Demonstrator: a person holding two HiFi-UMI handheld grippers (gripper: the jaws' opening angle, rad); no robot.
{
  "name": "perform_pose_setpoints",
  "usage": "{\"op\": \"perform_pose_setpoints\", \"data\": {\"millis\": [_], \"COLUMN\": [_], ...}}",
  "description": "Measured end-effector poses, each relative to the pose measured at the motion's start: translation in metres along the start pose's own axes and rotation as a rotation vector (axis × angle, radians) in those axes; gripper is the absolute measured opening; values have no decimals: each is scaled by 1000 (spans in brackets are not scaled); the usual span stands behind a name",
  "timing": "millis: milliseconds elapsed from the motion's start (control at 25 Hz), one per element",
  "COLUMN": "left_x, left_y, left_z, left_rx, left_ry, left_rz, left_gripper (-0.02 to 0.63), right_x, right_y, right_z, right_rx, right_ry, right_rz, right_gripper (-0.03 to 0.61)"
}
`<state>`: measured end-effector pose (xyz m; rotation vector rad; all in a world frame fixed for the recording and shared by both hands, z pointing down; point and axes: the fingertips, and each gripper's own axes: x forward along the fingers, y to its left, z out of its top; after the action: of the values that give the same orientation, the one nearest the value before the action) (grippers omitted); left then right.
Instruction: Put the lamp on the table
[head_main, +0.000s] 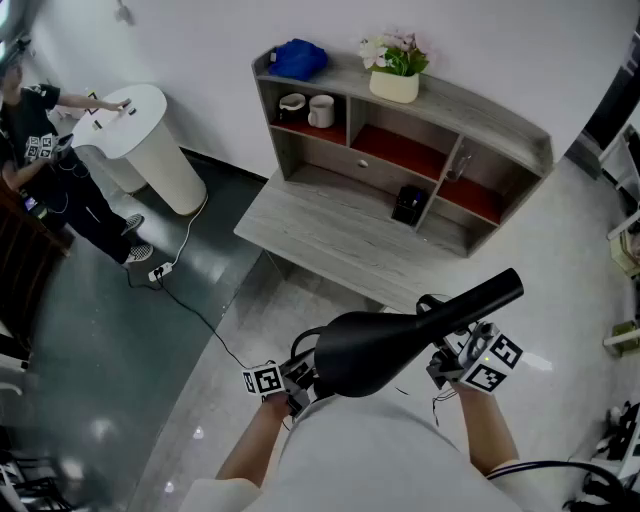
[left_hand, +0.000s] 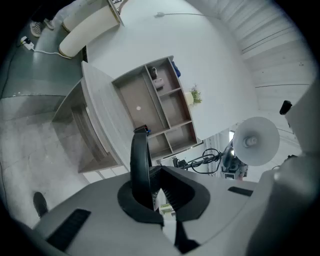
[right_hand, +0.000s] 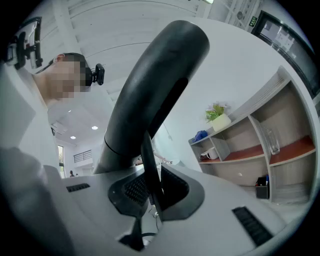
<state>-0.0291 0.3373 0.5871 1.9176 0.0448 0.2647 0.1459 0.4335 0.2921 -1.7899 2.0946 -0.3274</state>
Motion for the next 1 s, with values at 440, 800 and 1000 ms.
{"op": "perform_pose_setpoints", "data": {"millis": [440,800,1000], "left_x": [0,-3,-10], "left_y": [-1,-2,1], "left_z": [-1,-3,-4], "left_rx": [-11,-18,-26], "left_ry": [1,-5,-9], "left_rz": [0,-8,-11], "left_gripper": [9,9,9], "right_x": [0,2,5], "right_y": [0,2,8], "right_z": [0,0,-3], "right_rx": [-1,23,31], "right_ry": [6,5,6], "right_rz": [2,-11,-12], "right_gripper": [40,43,44]}}
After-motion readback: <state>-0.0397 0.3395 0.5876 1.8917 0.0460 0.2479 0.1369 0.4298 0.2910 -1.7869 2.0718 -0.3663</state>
